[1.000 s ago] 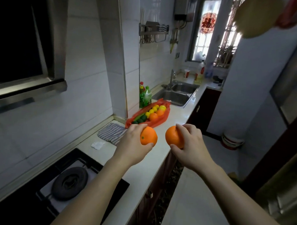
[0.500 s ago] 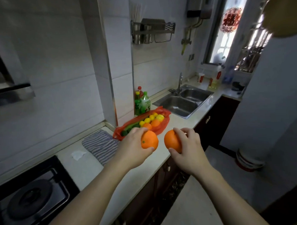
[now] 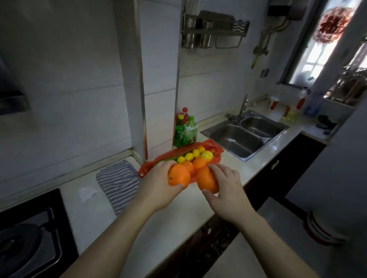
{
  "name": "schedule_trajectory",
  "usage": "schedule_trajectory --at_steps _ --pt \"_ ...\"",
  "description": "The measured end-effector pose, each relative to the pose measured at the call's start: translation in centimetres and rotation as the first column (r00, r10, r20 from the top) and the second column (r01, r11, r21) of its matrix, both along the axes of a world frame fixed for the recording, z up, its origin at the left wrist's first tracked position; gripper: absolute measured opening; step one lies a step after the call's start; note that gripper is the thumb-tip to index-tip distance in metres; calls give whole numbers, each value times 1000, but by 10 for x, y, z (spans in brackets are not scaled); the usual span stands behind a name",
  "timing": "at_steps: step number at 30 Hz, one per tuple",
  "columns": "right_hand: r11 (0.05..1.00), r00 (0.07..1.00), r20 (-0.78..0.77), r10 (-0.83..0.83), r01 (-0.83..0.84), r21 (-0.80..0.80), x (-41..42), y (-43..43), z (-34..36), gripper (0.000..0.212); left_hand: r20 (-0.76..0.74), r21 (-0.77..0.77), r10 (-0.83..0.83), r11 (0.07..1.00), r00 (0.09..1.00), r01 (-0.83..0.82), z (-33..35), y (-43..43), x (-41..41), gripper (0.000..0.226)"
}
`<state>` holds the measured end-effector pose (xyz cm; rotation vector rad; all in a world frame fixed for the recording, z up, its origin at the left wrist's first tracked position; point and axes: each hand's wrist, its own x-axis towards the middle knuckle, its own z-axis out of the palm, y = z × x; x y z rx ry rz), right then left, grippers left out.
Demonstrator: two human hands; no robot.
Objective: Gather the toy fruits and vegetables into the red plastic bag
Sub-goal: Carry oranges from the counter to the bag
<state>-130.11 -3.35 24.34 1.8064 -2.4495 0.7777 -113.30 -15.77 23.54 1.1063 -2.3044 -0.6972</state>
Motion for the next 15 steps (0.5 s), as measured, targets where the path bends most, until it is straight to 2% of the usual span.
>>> schedule_trajectory --at_steps 9,15 --pt "986 993 -26 114 -110 127 -43 -120 -40 70 -13 91 79 993 997 -78 -49 -107 -37 69" --pt "966 984 8 177 -176 189 -55 -172 -61 71 27 192 144 970 989 -146 -75 -144 -41 71"
